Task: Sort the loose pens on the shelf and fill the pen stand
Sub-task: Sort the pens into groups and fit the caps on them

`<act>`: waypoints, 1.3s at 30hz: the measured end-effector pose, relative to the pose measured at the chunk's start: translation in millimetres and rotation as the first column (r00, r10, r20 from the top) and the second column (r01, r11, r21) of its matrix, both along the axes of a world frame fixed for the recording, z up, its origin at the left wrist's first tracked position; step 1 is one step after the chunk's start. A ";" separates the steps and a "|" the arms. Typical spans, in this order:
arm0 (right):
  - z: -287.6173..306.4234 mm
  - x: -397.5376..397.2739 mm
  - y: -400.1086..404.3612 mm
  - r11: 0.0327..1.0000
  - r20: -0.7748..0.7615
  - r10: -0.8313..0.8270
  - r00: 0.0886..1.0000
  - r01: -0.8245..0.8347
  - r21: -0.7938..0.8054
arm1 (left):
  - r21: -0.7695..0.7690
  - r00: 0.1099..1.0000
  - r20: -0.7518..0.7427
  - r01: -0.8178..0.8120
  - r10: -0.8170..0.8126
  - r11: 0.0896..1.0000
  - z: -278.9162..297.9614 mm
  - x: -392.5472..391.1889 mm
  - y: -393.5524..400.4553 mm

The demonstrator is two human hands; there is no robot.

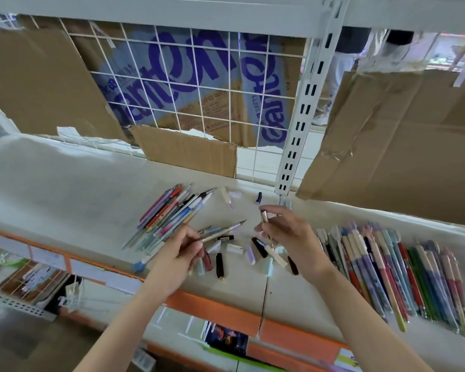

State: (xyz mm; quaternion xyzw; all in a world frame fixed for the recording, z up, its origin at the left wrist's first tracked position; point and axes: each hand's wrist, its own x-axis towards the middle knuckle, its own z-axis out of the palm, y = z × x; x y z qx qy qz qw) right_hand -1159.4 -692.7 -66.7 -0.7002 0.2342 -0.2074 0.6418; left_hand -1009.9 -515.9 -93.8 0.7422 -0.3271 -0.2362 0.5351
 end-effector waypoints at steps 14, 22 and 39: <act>8.9 -5.3 -13.9 0.908 -0.206 0.172 0.963 -0.236 -0.346 | 0.055 0.986 0.128 0.100 -0.106 0.994 11.3 -0.6 -0.3; 21.0 -0.5 -11.9 0.958 -0.202 0.281 0.938 -0.286 0.005 | 0.083 0.974 0.112 0.188 -0.197 0.979 19.3 -3.2 2.3; -7.0 17.4 13.0 0.810 0.070 -0.257 0.964 0.175 0.560 | 0.121 0.888 0.386 0.218 -0.248 0.968 28.9 -10.0 -30.3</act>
